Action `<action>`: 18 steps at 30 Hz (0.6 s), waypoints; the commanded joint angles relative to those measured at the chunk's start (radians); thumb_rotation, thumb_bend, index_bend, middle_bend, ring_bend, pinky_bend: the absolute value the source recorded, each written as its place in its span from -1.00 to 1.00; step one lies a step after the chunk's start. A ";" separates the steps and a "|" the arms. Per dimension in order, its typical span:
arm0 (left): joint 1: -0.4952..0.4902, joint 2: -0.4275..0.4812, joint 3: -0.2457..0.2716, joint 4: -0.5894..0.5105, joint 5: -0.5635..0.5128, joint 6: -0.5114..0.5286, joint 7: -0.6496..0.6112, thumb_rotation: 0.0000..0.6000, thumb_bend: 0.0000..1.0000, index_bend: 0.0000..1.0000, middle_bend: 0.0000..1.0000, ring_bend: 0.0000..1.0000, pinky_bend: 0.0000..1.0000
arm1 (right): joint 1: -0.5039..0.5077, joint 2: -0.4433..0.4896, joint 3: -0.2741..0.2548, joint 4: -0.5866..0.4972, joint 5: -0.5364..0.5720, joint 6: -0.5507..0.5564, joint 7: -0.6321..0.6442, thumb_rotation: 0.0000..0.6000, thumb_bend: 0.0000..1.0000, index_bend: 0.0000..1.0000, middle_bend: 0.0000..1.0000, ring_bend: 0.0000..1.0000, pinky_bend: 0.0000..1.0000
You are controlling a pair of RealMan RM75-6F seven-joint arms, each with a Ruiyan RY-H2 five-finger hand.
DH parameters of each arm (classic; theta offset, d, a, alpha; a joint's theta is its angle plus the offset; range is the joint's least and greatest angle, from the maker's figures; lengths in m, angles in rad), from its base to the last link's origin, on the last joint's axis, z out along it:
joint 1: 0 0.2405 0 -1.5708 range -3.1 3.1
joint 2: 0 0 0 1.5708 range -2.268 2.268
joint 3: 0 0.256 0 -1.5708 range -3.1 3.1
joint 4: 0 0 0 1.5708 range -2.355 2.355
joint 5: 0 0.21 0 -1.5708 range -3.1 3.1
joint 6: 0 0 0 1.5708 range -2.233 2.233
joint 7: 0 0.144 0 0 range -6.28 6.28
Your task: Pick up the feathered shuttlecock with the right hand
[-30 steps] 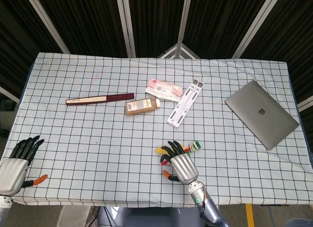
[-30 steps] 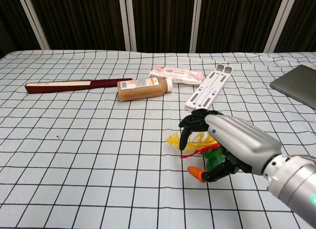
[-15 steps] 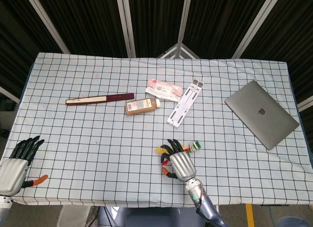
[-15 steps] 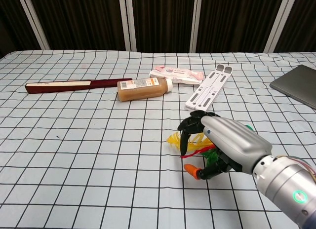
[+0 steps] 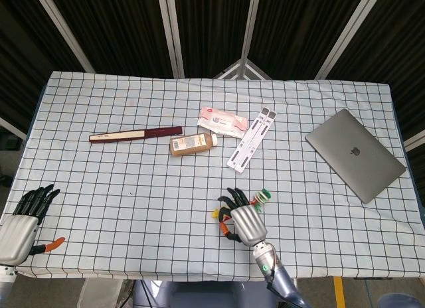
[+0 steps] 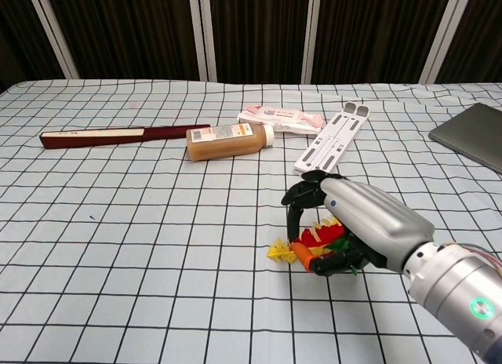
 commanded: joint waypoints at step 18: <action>0.001 0.002 0.001 -0.002 -0.004 -0.002 0.006 1.00 -1.00 -1.00 -1.00 -1.00 -1.00 | 0.020 0.296 0.221 -0.253 0.155 0.067 -0.179 1.00 0.16 0.26 -0.50 -1.00 -1.00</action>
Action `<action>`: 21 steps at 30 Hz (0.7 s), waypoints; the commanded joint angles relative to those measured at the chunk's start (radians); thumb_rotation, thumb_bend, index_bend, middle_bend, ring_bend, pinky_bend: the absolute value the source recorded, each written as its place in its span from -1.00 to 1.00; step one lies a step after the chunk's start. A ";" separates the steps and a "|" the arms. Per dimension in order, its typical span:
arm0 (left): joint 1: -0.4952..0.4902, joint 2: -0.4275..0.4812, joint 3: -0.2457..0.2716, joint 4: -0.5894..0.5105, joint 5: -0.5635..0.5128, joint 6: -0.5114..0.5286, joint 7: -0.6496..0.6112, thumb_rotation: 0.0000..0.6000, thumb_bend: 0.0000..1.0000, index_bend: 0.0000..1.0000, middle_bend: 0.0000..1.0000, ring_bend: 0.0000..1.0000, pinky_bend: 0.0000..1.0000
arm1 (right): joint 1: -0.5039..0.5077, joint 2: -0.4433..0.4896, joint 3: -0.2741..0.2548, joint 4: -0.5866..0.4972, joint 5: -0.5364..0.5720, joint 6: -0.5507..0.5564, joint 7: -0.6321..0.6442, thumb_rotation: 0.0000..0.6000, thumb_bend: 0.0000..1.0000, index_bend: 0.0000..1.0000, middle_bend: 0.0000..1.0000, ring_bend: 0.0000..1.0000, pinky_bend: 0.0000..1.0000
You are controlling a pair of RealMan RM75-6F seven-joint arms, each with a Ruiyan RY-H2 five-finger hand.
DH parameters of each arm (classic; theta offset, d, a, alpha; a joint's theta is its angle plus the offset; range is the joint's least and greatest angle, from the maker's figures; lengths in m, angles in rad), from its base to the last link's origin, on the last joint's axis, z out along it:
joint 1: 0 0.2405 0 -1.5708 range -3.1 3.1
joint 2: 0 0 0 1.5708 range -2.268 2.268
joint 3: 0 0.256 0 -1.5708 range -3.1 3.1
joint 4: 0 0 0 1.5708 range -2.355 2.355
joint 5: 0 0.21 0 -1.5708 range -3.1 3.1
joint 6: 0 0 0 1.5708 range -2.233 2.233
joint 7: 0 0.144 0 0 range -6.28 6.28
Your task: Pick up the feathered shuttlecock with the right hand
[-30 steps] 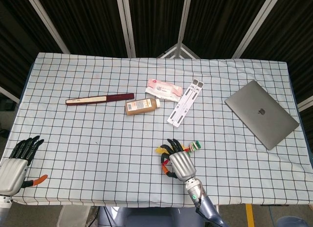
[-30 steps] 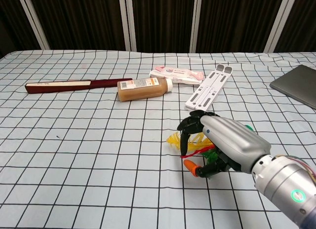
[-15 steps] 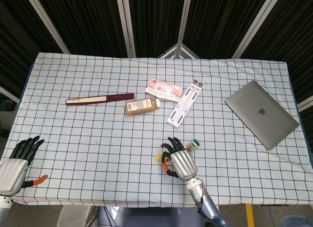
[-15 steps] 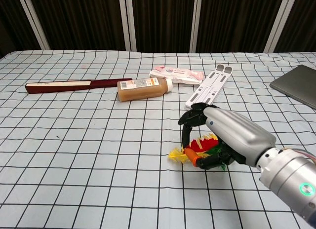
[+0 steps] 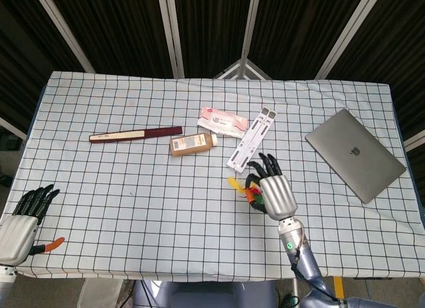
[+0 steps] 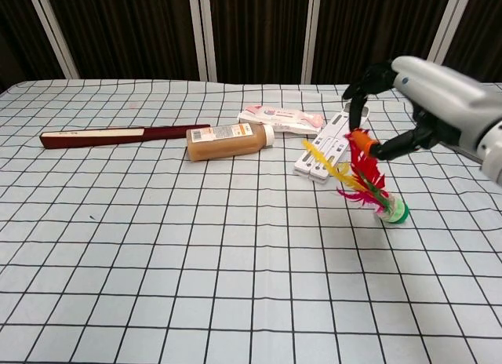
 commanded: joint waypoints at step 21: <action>0.004 -0.005 -0.001 -0.001 0.000 0.006 0.011 1.00 -1.00 -1.00 -1.00 -1.00 -1.00 | -0.064 0.205 0.001 -0.063 0.117 0.079 0.014 1.00 0.08 -1.00 -0.86 -1.00 -1.00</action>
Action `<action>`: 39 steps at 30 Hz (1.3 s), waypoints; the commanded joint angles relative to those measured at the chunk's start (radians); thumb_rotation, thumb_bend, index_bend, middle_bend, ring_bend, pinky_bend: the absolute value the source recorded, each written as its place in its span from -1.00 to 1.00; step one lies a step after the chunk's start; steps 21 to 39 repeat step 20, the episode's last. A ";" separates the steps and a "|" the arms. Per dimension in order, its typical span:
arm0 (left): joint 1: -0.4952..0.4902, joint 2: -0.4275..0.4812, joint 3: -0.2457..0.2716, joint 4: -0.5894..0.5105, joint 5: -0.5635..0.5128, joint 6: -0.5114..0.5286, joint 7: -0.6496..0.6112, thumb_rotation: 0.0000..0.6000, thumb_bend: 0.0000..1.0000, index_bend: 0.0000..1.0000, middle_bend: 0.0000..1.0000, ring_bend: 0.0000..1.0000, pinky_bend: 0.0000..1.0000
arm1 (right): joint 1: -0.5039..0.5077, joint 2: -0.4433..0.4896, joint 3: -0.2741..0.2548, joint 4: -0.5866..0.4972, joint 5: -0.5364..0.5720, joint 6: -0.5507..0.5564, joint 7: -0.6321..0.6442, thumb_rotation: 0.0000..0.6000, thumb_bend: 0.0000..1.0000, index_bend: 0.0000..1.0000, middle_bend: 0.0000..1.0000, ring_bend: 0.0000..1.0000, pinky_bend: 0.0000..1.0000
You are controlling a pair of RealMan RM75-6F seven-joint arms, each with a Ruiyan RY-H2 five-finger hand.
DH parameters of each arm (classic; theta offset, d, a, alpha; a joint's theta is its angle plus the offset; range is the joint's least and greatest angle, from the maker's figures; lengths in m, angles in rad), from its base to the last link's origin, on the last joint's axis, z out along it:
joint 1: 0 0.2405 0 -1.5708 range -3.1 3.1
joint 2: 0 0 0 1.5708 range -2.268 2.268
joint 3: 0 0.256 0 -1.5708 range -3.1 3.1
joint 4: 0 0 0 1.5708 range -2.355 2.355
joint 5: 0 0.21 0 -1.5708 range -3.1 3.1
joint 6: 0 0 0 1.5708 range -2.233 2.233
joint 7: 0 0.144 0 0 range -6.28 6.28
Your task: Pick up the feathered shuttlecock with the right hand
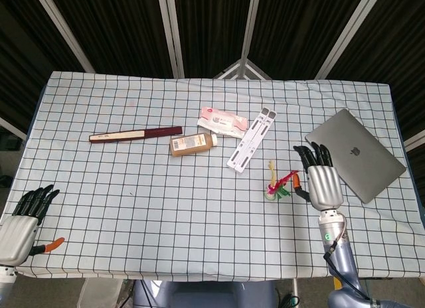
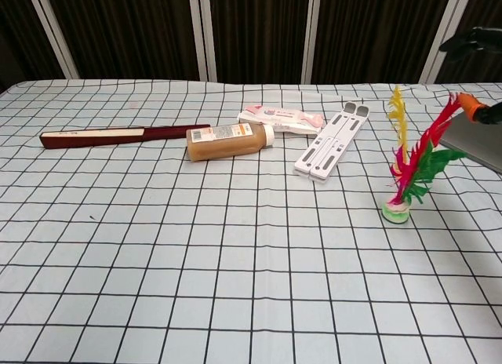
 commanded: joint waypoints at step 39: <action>0.003 -0.013 -0.011 0.019 0.005 0.020 0.016 1.00 -1.00 -1.00 -1.00 -1.00 -1.00 | -0.278 0.348 -0.259 0.029 -0.292 0.227 0.195 1.00 -0.05 -1.00 -1.00 -1.00 -1.00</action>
